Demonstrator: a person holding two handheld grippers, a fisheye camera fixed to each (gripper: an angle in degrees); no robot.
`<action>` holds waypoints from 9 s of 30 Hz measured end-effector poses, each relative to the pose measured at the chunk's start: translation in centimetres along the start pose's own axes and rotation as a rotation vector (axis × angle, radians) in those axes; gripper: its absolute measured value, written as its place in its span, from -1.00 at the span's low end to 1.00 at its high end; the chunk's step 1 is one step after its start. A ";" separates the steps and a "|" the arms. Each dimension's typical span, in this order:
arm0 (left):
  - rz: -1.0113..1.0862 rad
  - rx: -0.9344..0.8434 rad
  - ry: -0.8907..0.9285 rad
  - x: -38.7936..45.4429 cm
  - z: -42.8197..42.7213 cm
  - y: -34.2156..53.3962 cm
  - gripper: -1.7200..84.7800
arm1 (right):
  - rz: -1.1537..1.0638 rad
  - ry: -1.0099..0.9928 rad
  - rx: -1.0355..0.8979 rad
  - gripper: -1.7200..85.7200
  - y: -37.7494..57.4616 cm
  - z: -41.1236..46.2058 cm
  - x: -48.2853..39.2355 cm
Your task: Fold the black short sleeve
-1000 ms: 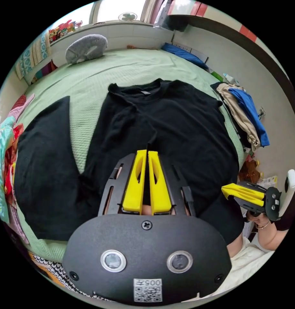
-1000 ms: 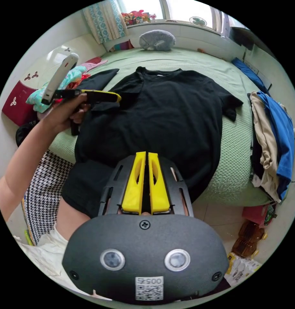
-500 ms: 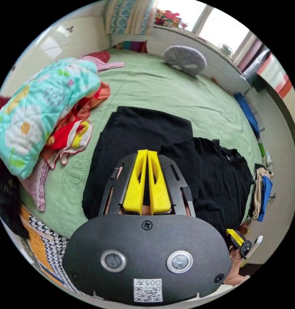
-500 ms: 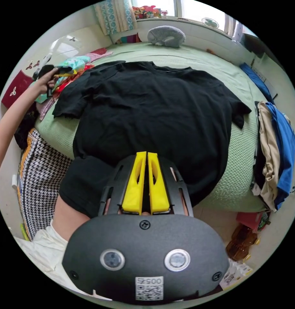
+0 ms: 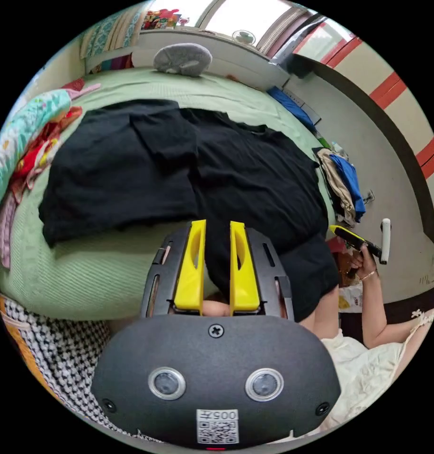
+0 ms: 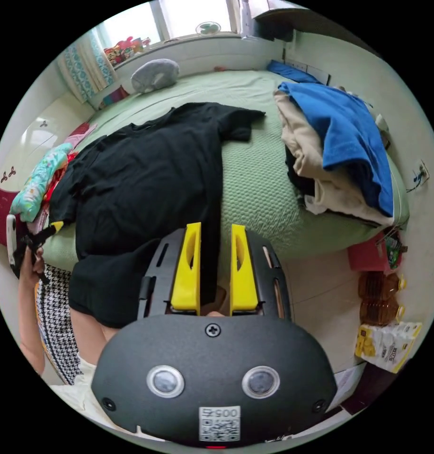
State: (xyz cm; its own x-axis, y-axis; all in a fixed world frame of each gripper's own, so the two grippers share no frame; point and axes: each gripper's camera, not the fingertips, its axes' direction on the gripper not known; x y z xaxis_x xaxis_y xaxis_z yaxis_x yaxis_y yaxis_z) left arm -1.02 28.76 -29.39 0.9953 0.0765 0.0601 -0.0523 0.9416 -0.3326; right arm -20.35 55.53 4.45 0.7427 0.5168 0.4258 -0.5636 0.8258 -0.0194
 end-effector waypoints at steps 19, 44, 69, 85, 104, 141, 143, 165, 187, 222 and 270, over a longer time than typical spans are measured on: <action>-0.113 -0.046 -0.074 3.8 -1.5 7.6 -0.97 | 0.055 0.146 -0.039 -0.99 4.9 1.9 -2.5; -0.121 0.119 -0.265 26.3 -2.1 16.7 -0.98 | -0.191 0.303 0.161 -0.99 18.6 2.8 -24.0; -0.063 0.146 -0.333 34.2 -1.2 20.9 -0.98 | -0.262 0.235 0.200 -0.99 24.5 5.8 -26.8; -0.075 0.126 -0.215 35.1 -0.8 21.4 -0.98 | -0.304 0.274 0.206 -0.99 26.1 7.0 -28.0; -0.042 0.135 -0.358 38.3 0.5 21.8 -0.98 | -0.301 0.226 0.214 -0.99 26.4 7.2 -27.2; -0.062 0.143 -0.329 37.9 1.0 21.4 -0.98 | -0.304 0.242 0.236 -0.99 26.4 7.2 -26.3; -0.058 0.143 -0.338 38.0 1.0 21.4 -0.98 | -0.296 0.221 0.237 -0.99 26.4 7.0 -25.9; -0.069 0.145 -0.311 37.4 1.1 21.2 -0.98 | -0.289 0.207 0.242 -0.99 26.4 6.7 -25.1; -0.070 0.145 -0.314 37.5 1.4 21.1 -0.98 | -0.291 0.211 0.243 -0.99 26.4 6.6 -24.9; -0.060 0.134 -0.348 37.0 1.1 20.3 -0.98 | -0.273 0.161 0.240 -0.99 24.9 7.2 -25.3; -0.223 0.328 -0.144 10.7 -11.8 16.2 -0.96 | -0.299 0.251 0.325 -0.99 12.5 9.2 -35.4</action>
State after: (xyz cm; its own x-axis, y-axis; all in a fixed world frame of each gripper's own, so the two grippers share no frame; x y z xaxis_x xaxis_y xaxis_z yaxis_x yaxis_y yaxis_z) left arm 9.77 40.97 -45.30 0.9648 -0.1180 0.2352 0.1168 0.9930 0.0189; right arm -57.01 45.49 -2.52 0.9303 0.3397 0.1382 -0.3667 0.8537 0.3699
